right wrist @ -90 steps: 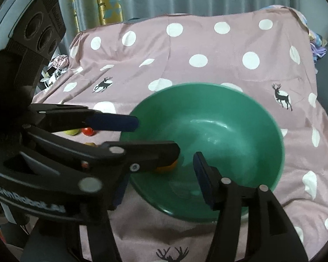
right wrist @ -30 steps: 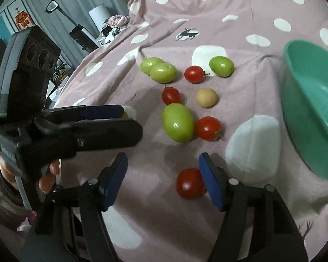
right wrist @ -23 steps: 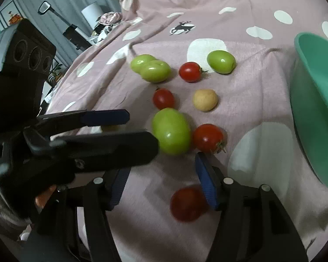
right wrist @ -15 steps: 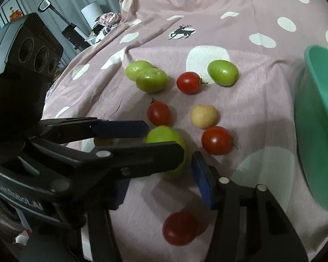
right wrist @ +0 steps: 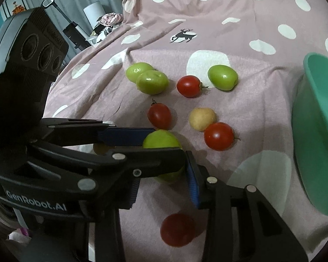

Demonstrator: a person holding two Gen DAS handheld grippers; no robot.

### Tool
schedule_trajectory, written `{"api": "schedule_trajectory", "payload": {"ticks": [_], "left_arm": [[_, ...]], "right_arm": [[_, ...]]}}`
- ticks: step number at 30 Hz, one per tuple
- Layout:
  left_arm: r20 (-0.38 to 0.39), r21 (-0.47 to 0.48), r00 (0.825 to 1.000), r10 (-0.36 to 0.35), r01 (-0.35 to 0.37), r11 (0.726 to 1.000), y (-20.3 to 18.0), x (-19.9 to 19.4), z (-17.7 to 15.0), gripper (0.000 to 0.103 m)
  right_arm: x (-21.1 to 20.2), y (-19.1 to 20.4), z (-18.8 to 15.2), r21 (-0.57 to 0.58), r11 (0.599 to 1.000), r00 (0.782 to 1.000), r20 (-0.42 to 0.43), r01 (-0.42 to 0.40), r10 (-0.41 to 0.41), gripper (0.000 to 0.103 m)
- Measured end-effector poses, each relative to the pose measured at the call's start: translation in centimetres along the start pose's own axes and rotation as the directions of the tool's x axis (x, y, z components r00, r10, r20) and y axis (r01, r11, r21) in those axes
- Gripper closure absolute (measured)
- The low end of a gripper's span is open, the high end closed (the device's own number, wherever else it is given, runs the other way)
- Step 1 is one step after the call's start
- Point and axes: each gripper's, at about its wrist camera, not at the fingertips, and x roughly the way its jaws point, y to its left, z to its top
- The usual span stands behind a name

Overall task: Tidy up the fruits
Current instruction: 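Carry the green plum with the left tool into the bowl and release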

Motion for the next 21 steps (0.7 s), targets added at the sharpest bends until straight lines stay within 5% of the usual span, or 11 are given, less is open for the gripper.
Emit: {"api": "schedule_trajectory", "payload": {"ticks": [12,21], "left_arm": [[0.094,0.160,0.995,-0.022,0.007,0.987,-6.8,-2.4,2.6,0.057],[0.094,0.289,0.994,-0.049,0.020,0.957,-12.0,-0.1,5.3,0.057]], "right_arm": [[-7.0,-0.4,0.6,0.000,0.997,0.979,0.190,0.083,-0.081,0.065],[-10.6,-4.0,0.7,0.070,0.987,0.948,0.276,0.145,-0.159,0.065]]}}
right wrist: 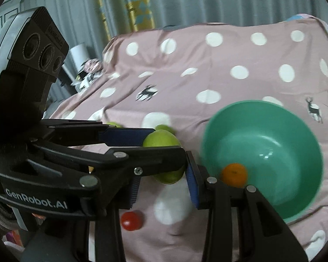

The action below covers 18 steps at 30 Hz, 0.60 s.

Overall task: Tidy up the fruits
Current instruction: 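Carry the green plum with the left tool into the bowl and release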

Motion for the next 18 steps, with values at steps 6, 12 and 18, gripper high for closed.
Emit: {"api": "schedule_trajectory", "payload": {"ticks": [6,12,18], "left_arm": [[-0.022,0.019,0.998,-0.055,0.055,0.998,-1.4,3.1,1.7,0.057],[-0.057,0.016,0.995,-0.076,0.077,0.997,-2.1,5.9,2.4,0.057],[-0.086,0.007,0.994,-0.070,0.070,0.997,-2.1,7.0,2.0,0.057]], "right_arm": [[-0.9,-3.2,-0.2,0.056,0.997,0.998,0.022,0.054,-0.056,0.065],[-0.3,-5.8,-0.5,0.103,0.991,0.996,-0.006,0.084,-0.084,0.065],[0.7,-6.8,-0.9,0.130,0.987,0.995,-0.040,0.091,-0.087,0.064]]}}
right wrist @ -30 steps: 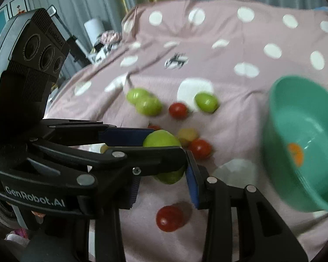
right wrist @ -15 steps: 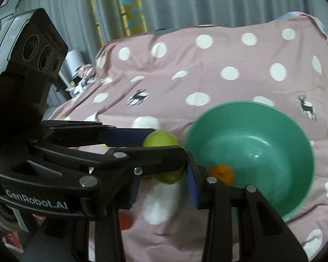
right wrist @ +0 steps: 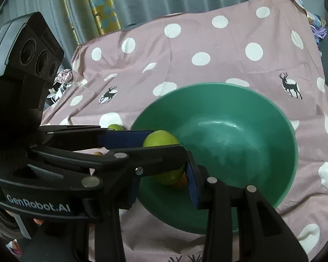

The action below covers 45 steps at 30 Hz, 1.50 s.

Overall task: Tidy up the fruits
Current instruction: 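Carry the green plum with the left tool into the bowl and release, then move the left tool toward the small yellow fruit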

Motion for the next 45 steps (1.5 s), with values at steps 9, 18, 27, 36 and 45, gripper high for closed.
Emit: {"api": "schedule_trajectory", "payload": {"ticks": [9,18,27,36,45], "left_arm": [[0.014,-0.013,0.999,0.032,-0.032,0.999,0.3,-0.5,-0.1,0.057],[0.081,-0.014,0.989,0.124,-0.123,0.992,1.7,-5.4,-0.9,0.016],[0.139,-0.122,0.945,0.297,-0.281,0.952,6.1,-12.8,-4.4,0.009],[0.097,-0.219,0.906,0.413,-0.385,0.896,9.3,-16.3,-9.5,0.009],[0.035,-0.192,0.882,0.470,-0.456,0.869,10.4,-16.4,-13.9,0.009]], "right_arm": [[0.4,-0.3,-0.4,0.013,0.999,0.999,-0.023,0.033,-0.033,0.052],[-2.5,0.6,-0.5,0.010,0.999,0.998,0.046,0.040,-0.040,0.031],[-4.8,2.4,-1.0,-0.025,1.000,0.998,0.063,-0.007,0.009,0.029],[-4.5,5.9,-2.3,-0.115,0.991,0.997,-0.005,-0.073,0.073,0.029],[-1.8,9.3,-4.2,-0.177,0.973,0.984,-0.120,-0.151,0.131,0.029]]}}
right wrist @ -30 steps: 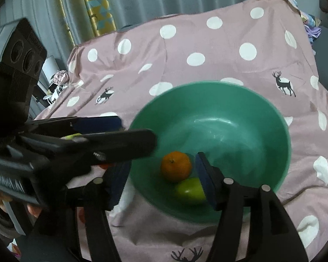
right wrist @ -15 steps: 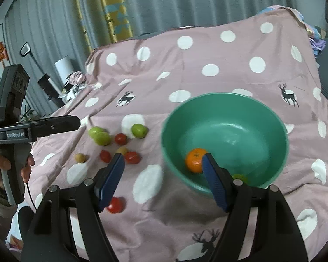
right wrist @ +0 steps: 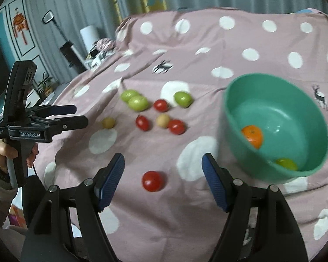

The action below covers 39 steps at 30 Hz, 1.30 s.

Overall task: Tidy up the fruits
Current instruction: 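Move the left tool toward the small yellow fruit, then grasp the small yellow fruit with the left tool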

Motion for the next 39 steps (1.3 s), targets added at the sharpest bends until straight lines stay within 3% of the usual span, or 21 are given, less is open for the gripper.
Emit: {"api": "schedule_trajectory", "payload": {"ticks": [6,9,12,15,20,26,30,33,39], "left_arm": [[-0.005,0.052,0.999,0.048,-0.048,0.998,-0.7,1.1,-0.8,0.010],[0.000,0.066,0.999,0.039,-0.039,0.997,-0.9,1.6,-0.6,0.011],[-0.013,0.076,0.999,0.039,-0.038,0.996,-0.9,2.4,-0.4,0.020],[-0.033,0.083,0.998,0.048,-0.046,0.996,-0.9,3.3,-0.1,0.021],[-0.069,0.079,0.997,0.029,-0.024,0.997,-0.5,5.0,0.3,0.043],[-0.081,0.089,0.996,0.035,-0.028,0.996,-0.1,5.9,0.6,0.043],[-0.096,0.117,0.994,0.051,-0.039,0.992,0.0,6.6,0.7,0.043],[-0.107,0.087,0.993,0.045,-0.036,0.996,0.7,7.2,1.0,0.044],[-0.117,0.037,0.992,0.047,-0.043,0.998,1.7,8.3,1.8,0.056]], "right_arm": [[2.7,0.7,0.5,0.016,0.999,0.999,-0.046,-0.029,0.029,0.030],[3.7,0.7,1.1,0.031,0.998,0.997,-0.051,-0.054,0.056,0.031],[5.0,0.6,1.8,0.059,0.993,0.992,-0.067,-0.102,0.106,0.042],[6.8,0.7,2.5,0.065,0.990,0.986,-0.104,-0.122,0.128,0.053],[10.1,0.5,3.8,0.090,0.990,0.978,-0.166,-0.110,0.124,0.061],[12.6,-0.5,5.2,0.112,0.993,0.981,-0.185,-0.037,0.057,0.059],[13.9,-0.8,5.9,0.112,0.993,0.978,-0.199,-0.034,0.056,0.060],[14.2,-1.0,6.4,0.117,0.992,0.978,-0.199,-0.040,0.063,0.062],[14.4,-1.4,6.5,0.125,0.991,0.975,-0.211,-0.044,0.070,0.074]]}}
